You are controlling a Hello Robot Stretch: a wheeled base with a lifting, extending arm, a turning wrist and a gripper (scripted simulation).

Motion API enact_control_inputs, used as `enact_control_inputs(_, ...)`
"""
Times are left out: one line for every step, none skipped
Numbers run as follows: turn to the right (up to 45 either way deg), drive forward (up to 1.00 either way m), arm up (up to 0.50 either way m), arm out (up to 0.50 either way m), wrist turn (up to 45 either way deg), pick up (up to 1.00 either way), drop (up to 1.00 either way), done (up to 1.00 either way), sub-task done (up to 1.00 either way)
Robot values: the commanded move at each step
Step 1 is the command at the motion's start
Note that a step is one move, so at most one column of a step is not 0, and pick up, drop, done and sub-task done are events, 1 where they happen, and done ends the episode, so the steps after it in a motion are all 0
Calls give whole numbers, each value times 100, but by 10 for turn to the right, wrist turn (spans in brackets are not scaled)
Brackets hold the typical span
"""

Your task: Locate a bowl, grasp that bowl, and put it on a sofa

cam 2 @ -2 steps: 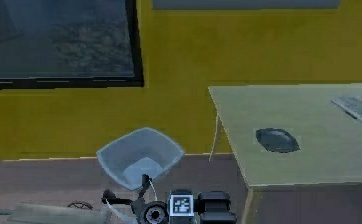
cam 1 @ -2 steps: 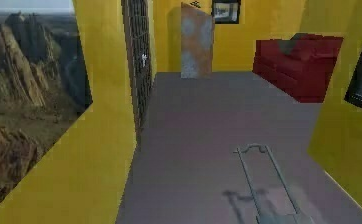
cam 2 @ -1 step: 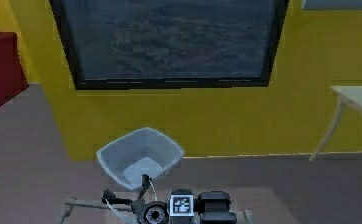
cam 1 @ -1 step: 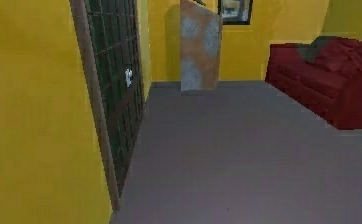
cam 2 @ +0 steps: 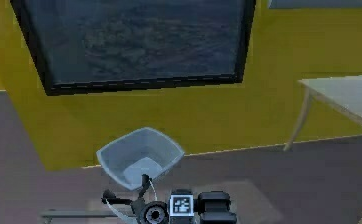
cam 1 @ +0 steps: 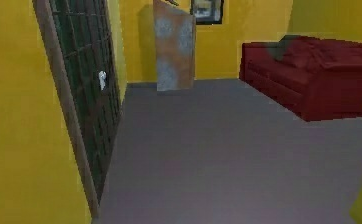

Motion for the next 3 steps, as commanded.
enact_control_inputs(0,65,0,0,0,0,0,0,0)
enact_control_inputs(210,0,0,0,0,0,0,0,0)
enact_control_inputs(0,100,0,0,0,0,0,0,0)
